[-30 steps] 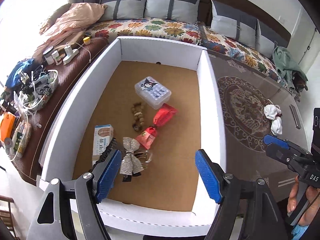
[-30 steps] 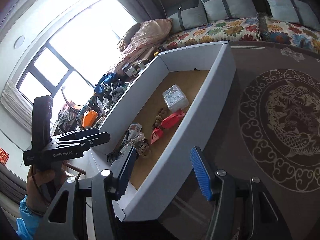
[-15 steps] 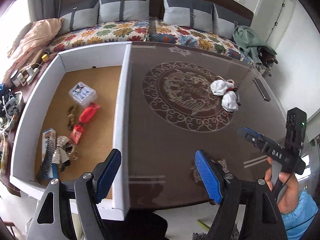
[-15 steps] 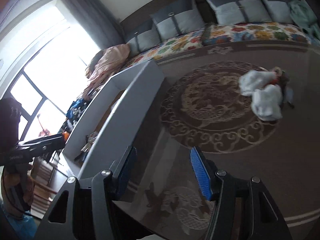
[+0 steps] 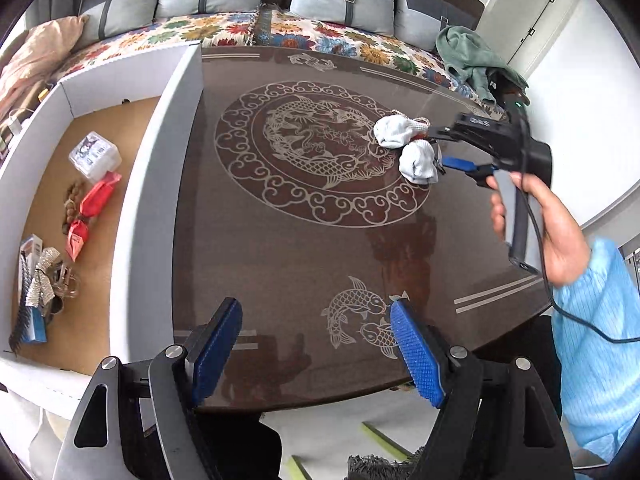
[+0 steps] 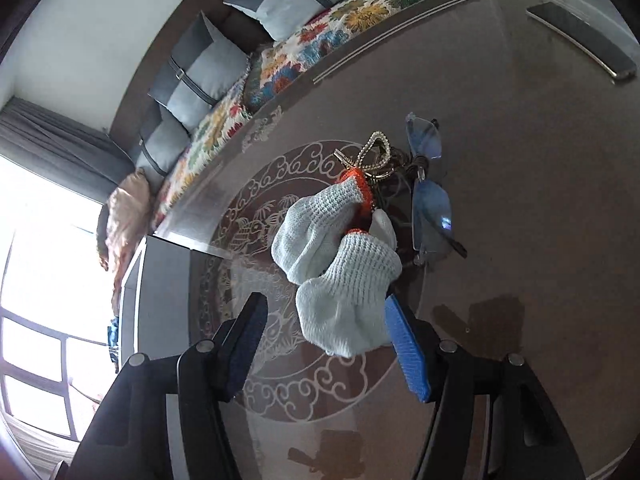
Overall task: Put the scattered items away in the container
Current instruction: 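Grasp a white work glove with the right gripper while left grasps the other glove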
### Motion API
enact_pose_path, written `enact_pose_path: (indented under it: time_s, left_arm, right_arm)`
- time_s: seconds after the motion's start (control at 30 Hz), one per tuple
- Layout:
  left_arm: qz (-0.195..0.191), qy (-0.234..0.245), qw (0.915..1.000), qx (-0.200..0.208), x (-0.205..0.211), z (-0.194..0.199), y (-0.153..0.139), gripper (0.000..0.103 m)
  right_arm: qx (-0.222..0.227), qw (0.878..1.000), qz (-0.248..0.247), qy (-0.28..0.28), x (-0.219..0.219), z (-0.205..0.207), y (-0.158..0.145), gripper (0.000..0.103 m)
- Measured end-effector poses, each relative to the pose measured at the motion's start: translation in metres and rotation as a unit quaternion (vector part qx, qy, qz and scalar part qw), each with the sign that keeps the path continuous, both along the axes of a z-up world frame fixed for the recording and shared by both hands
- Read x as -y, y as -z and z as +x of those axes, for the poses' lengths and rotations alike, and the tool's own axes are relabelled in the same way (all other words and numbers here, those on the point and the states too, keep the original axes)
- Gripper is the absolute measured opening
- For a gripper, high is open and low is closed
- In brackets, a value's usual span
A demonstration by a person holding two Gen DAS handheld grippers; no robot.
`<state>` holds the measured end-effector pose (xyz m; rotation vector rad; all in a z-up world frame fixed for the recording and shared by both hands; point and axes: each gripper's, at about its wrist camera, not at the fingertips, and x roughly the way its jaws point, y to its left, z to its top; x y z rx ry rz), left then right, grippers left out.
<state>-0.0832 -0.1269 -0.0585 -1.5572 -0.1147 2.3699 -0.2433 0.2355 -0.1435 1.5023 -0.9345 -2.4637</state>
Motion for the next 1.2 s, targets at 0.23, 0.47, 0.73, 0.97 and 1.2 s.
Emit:
enact_pose_path:
  time_s: [0.23, 0.47, 0.73, 0.97, 1.2]
  left_arm:
    - [0.006, -0.006, 0.9997, 0.021, 0.012, -0.002, 0.022, 0.076]
    - [-0.005, 0.002, 0.9995, 0.030, 0.008, -0.003, 0.029, 0.076]
    - [0.006, 0.054, 0.9977, 0.041, -0.045, -0.049, 0.036, 0.076]
    - [-0.037, 0.195, 0.9797, -0.028, -0.145, -0.148, 0.038, 0.076]
    - [-0.096, 0.270, 0.9557, -0.069, -0.218, -0.226, 0.059, 0.076]
  right_arm:
    - [0.054, 0.991, 0.115, -0.034, 0.041, -0.032, 0.020, 0.062]
    - [0.006, 0.988, 0.135, -0.074, 0.037, -0.012, 0.016, 0.030]
    - [-0.077, 0.991, 0.081, -0.074, -0.004, 0.074, -0.011, 0.031]
    - [-0.148, 0.988, 0.026, -0.047, -0.044, 0.140, -0.010, 0.031]
    - [-0.172, 0.983, -0.023, -0.055, -0.057, 0.146, 0.012, 0.031]
